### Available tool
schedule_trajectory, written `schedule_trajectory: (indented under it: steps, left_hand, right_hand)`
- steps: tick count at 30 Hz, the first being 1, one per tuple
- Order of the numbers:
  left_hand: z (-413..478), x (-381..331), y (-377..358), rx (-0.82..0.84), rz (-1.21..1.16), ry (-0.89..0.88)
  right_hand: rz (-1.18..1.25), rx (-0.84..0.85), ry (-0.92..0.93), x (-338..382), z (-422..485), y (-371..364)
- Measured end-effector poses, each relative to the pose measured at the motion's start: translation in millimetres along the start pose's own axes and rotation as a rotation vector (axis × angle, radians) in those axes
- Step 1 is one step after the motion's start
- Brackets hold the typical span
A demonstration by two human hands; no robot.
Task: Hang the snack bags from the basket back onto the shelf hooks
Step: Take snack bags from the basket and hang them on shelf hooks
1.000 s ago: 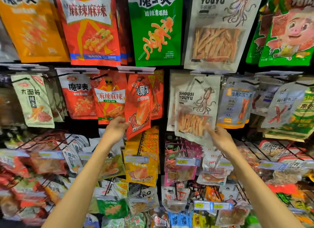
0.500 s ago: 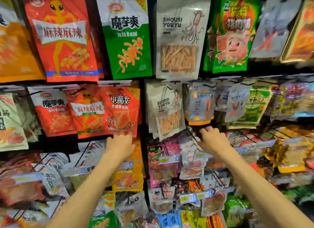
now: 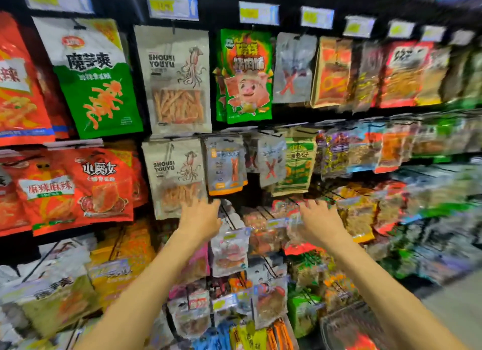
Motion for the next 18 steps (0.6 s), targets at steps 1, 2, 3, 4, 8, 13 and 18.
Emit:
schedule_trajectory:
  steps: [1,2,3,4,8,13,18]
  left_hand:
    - [-1.7,-22.3,1.4,-0.006,0.002,-0.026]
    - [-4.5,-46.0,3.1,-0.014,0.004,-0.052]
    - [-8.2,-70.5,4.2,-0.014,0.003,-0.076]
    - [-13.7,-95.7,5.4,-0.010,-0.002,-0.097]
    - [-38.4,-193.6,7.2,-0.051,-0.005,-0.158]
    - [-65.6,-297.7,16.5,-0.174,-0.068,-0.279]
    - [-84.5,-384.3,17.7,-0.222,-0.117,-0.398]
  right_hand:
    - [-0.009,0.006,-0.010,-16.5,-11.4,-1.3]
    - [-0.017,0.010,-0.023,-34.3,-22.6,-2.6]
    - [-0.019,0.021,-0.039,-51.6,-34.0,-5.2]
    - [-0.016,0.028,-0.052,-68.8,-46.1,-7.1]
    - [-0.014,-0.017,-0.094,-133.3,-99.3,-10.0]
    - [0.009,-0.005,-0.164,-205.5,-160.0,-28.5]
    - [0.028,0.035,-0.253,-268.7,-199.3,-47.8]
Point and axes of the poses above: each hand's wrist, its own z-axis towards the middle knuckle, its own y-axis out of the back of the hand, x = y × z, the point moved 7 cm from there along z, towards the middle knuckle, and after that the axes turned 10 degrees about y, right-handed, at the moved point
